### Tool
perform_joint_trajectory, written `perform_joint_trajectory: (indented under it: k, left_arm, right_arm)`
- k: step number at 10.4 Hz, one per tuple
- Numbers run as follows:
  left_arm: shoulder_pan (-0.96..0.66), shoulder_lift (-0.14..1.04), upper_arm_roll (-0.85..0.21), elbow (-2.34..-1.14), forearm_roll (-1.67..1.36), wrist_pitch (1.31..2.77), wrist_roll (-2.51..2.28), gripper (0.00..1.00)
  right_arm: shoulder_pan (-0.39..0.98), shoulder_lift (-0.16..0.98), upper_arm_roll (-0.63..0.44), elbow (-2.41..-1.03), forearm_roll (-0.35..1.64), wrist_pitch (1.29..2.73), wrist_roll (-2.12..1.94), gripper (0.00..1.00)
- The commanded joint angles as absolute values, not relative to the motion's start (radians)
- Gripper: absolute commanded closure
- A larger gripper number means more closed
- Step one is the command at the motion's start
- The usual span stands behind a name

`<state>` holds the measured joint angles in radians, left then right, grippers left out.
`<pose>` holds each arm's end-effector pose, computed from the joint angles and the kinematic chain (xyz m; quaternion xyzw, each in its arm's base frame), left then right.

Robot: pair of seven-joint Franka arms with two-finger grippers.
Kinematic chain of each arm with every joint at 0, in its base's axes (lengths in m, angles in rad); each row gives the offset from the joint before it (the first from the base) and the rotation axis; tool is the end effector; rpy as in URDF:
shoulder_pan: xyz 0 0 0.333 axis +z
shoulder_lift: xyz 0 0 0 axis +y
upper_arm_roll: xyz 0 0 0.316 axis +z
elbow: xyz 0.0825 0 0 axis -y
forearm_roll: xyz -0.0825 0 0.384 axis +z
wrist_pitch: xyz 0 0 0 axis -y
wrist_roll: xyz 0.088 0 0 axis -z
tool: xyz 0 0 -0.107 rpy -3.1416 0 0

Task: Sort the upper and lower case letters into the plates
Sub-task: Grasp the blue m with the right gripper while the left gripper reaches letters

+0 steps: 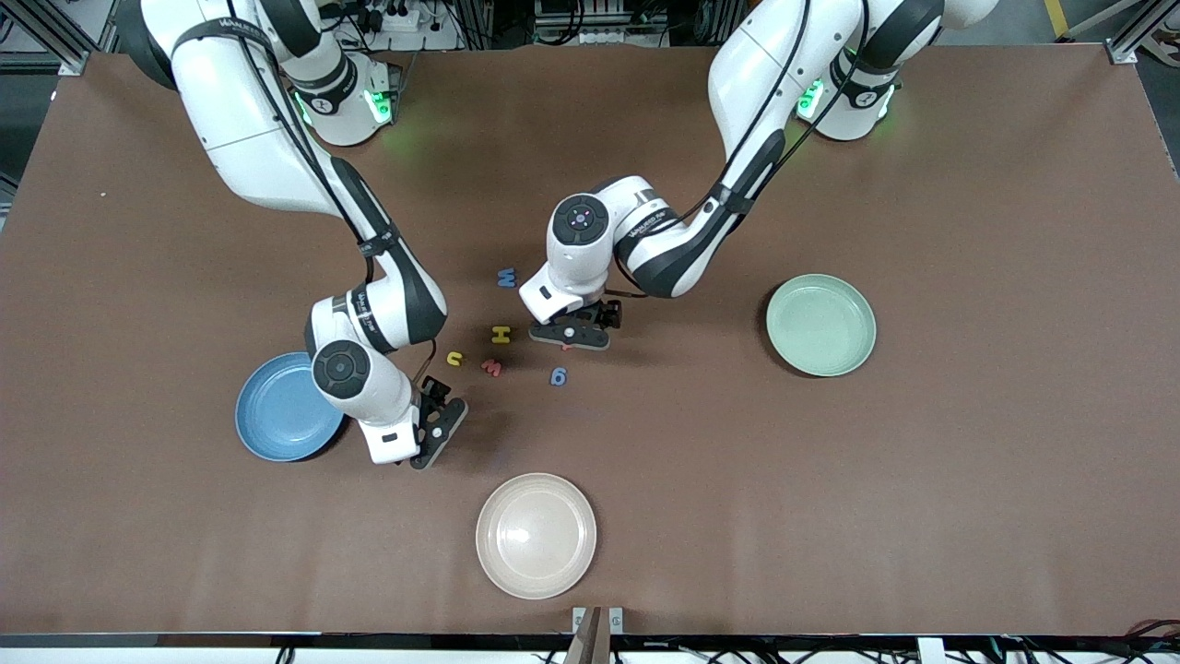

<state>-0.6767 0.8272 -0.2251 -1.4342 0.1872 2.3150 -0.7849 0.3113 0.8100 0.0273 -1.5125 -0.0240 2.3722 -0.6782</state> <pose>0.4820 -0.5517 0.2137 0.9959 -0.0808 0.0180 0.0353 0.6764 0.2345 0.1868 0.8713 0.4901 0.0249 0.0030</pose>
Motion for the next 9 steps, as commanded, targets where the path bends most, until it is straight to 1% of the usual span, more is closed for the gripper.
perform_joint_trajectory:
  k: [1, 3, 5, 6, 7, 9]
  left_arm:
    - [-0.670, 0.839, -0.216, -1.425, 0.216, 2.315, -0.759, 0.00]
    - [-0.667, 0.831, -0.216, -1.472, 0.204, 2.309, -0.772, 0.00]
    - [-0.664, 0.830, -0.219, -1.502, 0.199, 2.307, -0.861, 0.00]
    - [-0.666, 0.830, -0.221, -1.505, 0.199, 2.307, -0.880, 0.00]
    - [-0.664, 0.831, -0.222, -1.505, 0.172, 2.307, -0.882, 0.00]
    - [-0.666, 0.836, -0.222, -1.502, 0.158, 2.307, -0.884, 0.00]
  right_arm:
    - [0.327, 0.865, 0.021, -1.437, -0.037, 2.356, -0.678, 0.00]
    - [0.336, 0.891, 0.021, -1.407, -0.037, 2.358, -0.680, 0.00]
    - [0.342, 0.893, 0.023, -1.408, -0.035, 2.355, -0.680, 0.00]
    - [0.348, 0.891, 0.021, -1.408, -0.032, 2.355, -0.678, 0.34]
    - [0.353, 0.885, 0.023, -1.410, -0.029, 2.355, -0.677, 0.99]
    - [0.347, 0.882, 0.021, -1.419, -0.029, 2.344, -0.678, 1.00]
